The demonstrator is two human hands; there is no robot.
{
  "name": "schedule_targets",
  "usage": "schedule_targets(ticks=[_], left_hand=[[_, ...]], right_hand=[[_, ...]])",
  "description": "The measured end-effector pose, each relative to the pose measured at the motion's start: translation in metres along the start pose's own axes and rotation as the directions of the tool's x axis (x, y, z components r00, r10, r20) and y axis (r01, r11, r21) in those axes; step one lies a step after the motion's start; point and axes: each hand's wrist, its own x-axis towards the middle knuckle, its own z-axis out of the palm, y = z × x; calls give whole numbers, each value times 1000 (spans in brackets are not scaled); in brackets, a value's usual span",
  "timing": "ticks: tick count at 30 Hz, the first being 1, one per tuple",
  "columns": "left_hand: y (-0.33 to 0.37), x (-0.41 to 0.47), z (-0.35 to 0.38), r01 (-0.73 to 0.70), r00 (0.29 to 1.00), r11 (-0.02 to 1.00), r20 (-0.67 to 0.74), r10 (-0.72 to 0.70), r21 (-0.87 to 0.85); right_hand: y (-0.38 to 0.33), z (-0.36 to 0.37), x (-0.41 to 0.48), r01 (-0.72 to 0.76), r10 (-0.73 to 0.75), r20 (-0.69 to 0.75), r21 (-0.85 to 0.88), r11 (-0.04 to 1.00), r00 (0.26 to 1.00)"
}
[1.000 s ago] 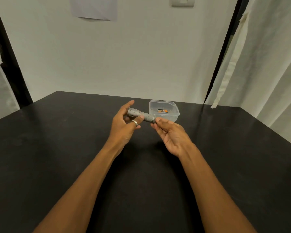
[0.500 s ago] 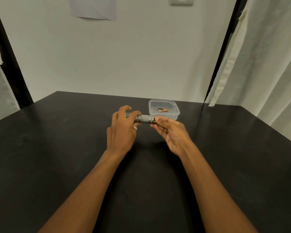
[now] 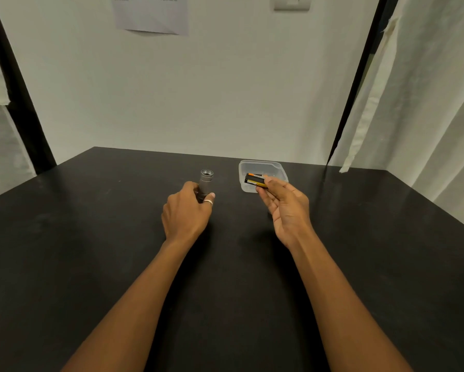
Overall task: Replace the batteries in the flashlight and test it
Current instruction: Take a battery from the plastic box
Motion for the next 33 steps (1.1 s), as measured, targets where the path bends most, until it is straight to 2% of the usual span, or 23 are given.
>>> schedule_targets(ticks=[5,10,12,15,17,19,21,23,25,26,29,33], left_hand=[[4,-3,-3,64,997,996,27,-66,65],[5,-5,-3,17,1000,997,20,-19,81],[6,-7,-3,-49,991,997,-122,57,65],[15,-10,-5,-289,900,956,-352,256,-44],[24,-16,-3,-428,870,891,-336,361,-151],[32,-23,4,-444,893,851,-222,392,-280],[38,-28,15,-312,948,864,-72,310,-395],[45,-28,21,-9,982,834,151,110,-552],[49,-24,19,328,908,674,417,-33,-662],[48,-22,17,422,862,612,504,-43,-669],[42,-19,13,497,794,558,607,16,-664],[37,-18,13,500,783,527,619,64,-687]], right_hand=[[-1,0,0,-8,8,10,4,1000,1000],[-1,0,0,-7,7,11,0,1000,1000],[-1,0,0,-7,7,11,-4,1000,1000],[-1,-1,1,5,-4,13,-35,999,1000],[0,-1,0,26,-22,43,-91,995,999],[1,-1,-1,58,-44,76,-195,979,996],[4,-3,1,91,-65,92,-309,947,994],[5,-4,2,116,-84,98,-398,910,992],[6,-3,1,145,-108,108,-445,884,988],[6,-2,-1,165,-125,116,-467,869,985],[9,1,-3,230,-170,162,-511,829,972],[12,2,-2,291,-215,199,-558,777,956]])
